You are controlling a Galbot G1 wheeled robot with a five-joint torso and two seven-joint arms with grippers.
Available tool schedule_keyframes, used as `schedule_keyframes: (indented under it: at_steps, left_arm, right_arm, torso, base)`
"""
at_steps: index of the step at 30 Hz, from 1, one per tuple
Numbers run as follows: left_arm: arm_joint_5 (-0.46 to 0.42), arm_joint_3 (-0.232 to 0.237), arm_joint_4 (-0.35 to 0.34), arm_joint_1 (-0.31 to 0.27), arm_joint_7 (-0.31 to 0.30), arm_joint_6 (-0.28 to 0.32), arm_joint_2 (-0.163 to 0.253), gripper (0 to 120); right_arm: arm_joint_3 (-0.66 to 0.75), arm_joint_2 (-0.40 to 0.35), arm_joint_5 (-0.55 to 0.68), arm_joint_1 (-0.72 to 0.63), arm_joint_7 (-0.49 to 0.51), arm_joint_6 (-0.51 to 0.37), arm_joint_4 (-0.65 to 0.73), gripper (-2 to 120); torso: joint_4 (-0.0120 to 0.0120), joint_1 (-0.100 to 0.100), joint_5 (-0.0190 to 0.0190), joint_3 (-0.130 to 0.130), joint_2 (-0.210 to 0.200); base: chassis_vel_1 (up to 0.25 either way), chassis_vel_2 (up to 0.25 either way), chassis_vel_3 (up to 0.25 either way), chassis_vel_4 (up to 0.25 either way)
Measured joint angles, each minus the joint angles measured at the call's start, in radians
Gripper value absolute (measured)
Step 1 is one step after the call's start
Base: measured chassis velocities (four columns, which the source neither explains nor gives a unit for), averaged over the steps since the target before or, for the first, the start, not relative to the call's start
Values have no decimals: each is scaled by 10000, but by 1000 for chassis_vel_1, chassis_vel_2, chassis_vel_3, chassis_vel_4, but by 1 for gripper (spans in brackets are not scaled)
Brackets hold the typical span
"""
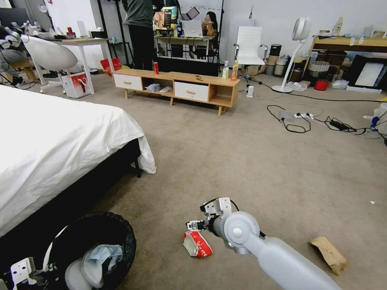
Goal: Pick up the trash bin and place the garbage on the floor into it.
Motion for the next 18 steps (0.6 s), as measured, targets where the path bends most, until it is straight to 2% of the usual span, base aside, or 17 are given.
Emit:
schedule_keyframes:
  at_steps: [6, 11, 18]
  left_arm:
    - [53, 7, 2, 16, 15, -9, -34, 1]
    - [68, -29, -23, 102, 23, -40, -58, 1]
    - [73, -72, -46, 165, 41, -77, -78, 1]
  right_arm:
    - [-138, 424, -375, 91, -456, 15, -825, 100]
    - [-366, 1325, -1025, 303, -1089, 30, -2281, 99]
    - [-532, 1803, -1731, 437, -1609, 115, -3266, 99]
  torso:
    - [0, 0, 1, 0, 0]
    - [1, 0, 1, 0, 0]
    - [0, 0, 1, -1, 0]
  base:
    - [0, 0, 0, 0]
    - [0, 0, 0, 0]
    - [0, 0, 0, 0]
